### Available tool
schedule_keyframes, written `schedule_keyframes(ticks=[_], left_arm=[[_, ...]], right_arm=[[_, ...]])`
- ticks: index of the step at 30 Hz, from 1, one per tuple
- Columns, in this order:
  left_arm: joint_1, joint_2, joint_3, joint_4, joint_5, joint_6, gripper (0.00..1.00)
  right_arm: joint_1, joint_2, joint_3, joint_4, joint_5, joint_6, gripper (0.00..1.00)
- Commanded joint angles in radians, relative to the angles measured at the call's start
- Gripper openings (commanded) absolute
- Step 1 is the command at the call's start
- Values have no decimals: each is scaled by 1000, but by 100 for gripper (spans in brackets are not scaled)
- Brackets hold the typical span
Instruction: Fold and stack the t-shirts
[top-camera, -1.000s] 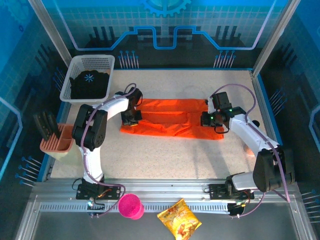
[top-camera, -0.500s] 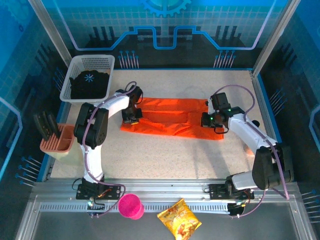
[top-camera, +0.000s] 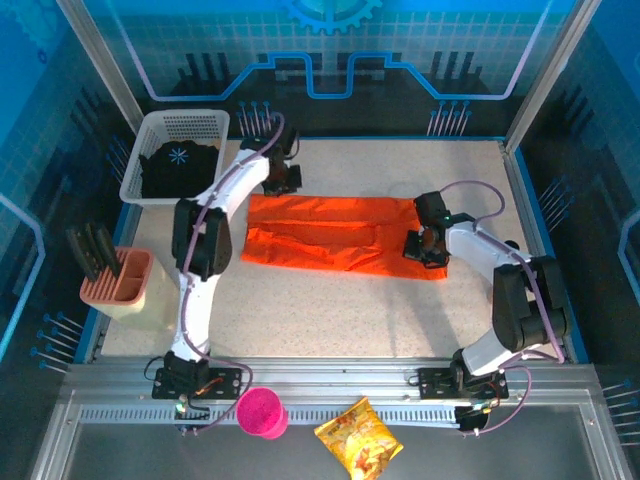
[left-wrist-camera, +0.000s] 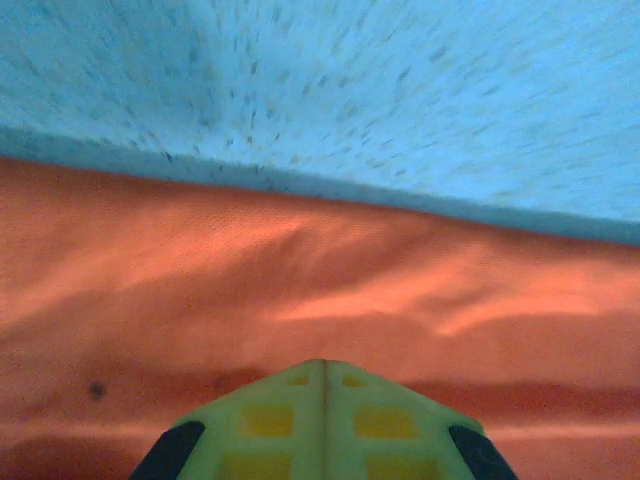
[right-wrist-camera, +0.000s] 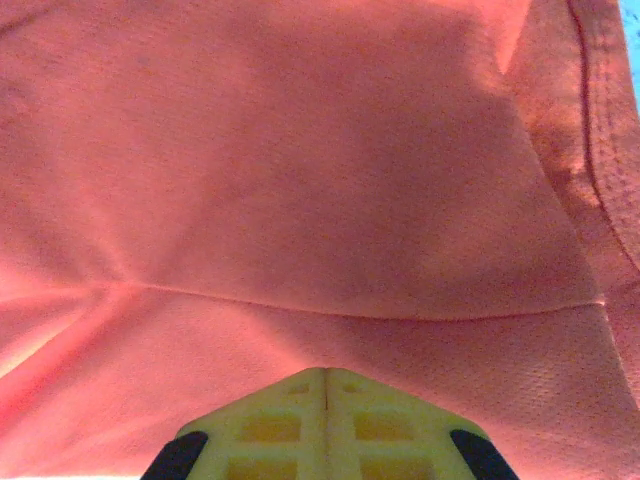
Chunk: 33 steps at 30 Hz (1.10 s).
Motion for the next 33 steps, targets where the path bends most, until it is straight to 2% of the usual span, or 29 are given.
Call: schedule_keyframes(ticks=[1,7,13,17,22,24,28,33], left_arm=[[-1,95,-25,-59,-3,-21,0],[10,117,-67,-12,-27,-51,0],[13,87,-155,-9,-27,-41,0],[13,-3,-341,48,-13,-48,0],[2,-155,-637,148,69,-93,0],[-16,-228,-749,187,100,-128,0],[-86,-335,-910,242,163,-207,0],[-221,-415,-1012,315,252,-330,0]], right_arm=[[-17,41,17,-32,64,47,0],[-40,151,58,-4,15,34,0],[-64,325,231,-17,-29,-25,0],[-87,440,401,-56,-76,-71,0],[-93,621,718,-158,-121,-215,0],[-95,707,856,-190,-183,-274,0],[-95,834,1029,-173,-280,-291,0],[-95,945,1188,-135,-380,-258,0]])
